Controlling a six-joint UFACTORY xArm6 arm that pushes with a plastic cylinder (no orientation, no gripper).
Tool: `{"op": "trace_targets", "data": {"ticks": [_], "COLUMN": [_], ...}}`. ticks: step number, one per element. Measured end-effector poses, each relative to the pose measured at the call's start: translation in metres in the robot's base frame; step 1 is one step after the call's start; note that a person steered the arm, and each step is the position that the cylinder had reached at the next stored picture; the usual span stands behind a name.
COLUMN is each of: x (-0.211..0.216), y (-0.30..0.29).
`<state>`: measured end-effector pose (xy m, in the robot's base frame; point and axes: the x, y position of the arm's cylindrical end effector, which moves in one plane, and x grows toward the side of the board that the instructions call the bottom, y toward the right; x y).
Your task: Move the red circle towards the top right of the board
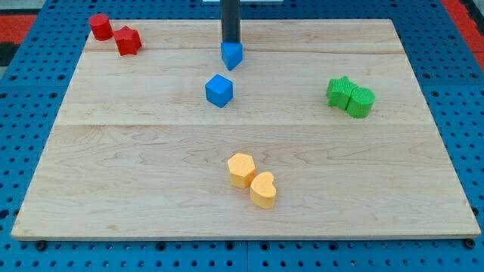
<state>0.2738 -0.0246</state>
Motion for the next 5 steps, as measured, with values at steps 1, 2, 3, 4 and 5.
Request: {"op": "trace_targets", "data": {"ticks": [1, 2, 3, 4, 5], "x": [0.038, 0.053, 0.052, 0.027, 0.019], "y": [-0.001, -0.028, -0.155, -0.269, -0.280]}}
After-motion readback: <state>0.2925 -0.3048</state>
